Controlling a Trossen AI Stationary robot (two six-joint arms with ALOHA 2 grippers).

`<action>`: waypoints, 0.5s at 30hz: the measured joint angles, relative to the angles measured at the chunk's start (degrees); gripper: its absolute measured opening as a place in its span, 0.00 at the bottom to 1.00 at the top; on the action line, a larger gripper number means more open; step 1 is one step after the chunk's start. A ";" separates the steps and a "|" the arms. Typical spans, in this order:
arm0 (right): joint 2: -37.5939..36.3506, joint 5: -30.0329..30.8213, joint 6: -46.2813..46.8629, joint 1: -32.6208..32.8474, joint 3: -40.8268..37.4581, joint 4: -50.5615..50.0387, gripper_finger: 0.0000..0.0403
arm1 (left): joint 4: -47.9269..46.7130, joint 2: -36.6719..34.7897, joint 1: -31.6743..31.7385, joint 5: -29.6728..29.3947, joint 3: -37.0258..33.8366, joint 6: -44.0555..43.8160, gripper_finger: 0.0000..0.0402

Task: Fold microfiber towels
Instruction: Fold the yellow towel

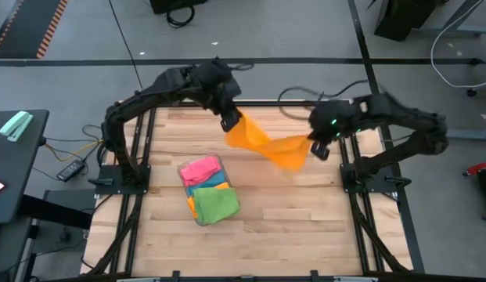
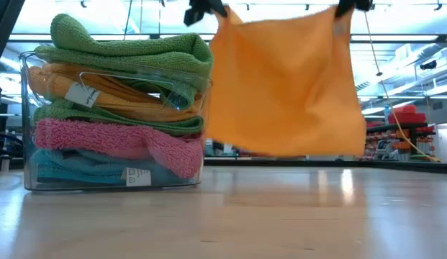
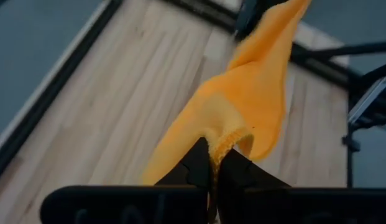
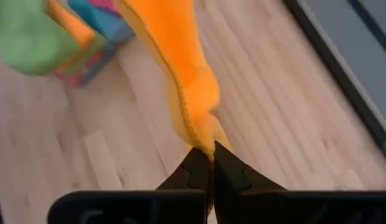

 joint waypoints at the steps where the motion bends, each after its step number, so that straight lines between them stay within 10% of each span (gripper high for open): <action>1: 0.08 -0.34 -0.91 -0.67 2.37 -0.93 0.02 | 0.15 -0.02 0.03 0.37 1.17 0.02 0.04; 15: 1.41 18.52 -22.54 -14.44 6.53 -4.32 0.02 | 6.04 4.78 2.21 -7.79 3.49 5.85 0.04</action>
